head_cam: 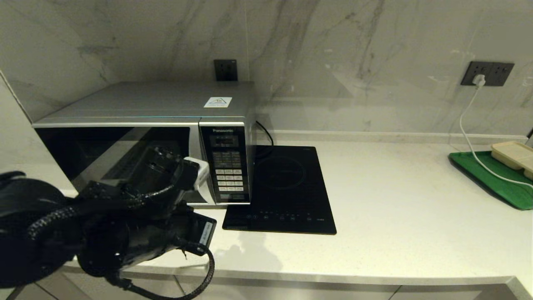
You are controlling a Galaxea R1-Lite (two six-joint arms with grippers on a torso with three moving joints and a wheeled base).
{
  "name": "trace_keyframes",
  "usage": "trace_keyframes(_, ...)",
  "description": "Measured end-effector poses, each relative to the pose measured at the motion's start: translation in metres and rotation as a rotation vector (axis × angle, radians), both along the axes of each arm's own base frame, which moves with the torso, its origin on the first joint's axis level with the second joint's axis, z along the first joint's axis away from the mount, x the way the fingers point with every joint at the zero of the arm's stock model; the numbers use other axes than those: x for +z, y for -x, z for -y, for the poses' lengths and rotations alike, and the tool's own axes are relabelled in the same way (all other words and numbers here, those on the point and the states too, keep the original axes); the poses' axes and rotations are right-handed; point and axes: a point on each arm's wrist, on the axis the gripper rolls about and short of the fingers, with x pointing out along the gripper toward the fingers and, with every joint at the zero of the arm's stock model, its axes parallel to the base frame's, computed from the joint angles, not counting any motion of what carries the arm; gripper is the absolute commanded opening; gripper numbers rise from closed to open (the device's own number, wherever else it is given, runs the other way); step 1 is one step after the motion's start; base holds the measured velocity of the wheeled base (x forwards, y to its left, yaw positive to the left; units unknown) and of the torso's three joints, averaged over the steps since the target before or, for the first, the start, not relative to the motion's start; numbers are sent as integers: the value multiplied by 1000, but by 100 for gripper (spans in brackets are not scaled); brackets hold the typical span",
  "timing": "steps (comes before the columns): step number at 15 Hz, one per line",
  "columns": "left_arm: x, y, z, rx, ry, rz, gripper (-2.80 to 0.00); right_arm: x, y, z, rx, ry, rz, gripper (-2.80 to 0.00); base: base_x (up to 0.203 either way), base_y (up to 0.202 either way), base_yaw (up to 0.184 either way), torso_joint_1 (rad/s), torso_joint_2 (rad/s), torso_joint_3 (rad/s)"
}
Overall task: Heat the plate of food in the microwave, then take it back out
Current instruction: Close the microwave oven, then open the microwave oven
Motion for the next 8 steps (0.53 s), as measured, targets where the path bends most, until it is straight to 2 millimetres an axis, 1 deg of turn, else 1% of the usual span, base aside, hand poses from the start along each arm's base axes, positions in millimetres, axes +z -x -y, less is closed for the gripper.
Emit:
trace_keyframes(2,-20,-10,8,-59,-99,113,-280,0,0,0,0,0,0,-280,0,0,0,0,0,0)
trace_keyframes(5,-39,-21,25,-175,-204,230,-280,0,0,0,0,0,0,-280,0,0,0,0,0,0)
trace_keyframes(8,-61,-32,41,-209,-229,204,-280,0,0,0,0,0,0,-280,0,0,0,0,0,0)
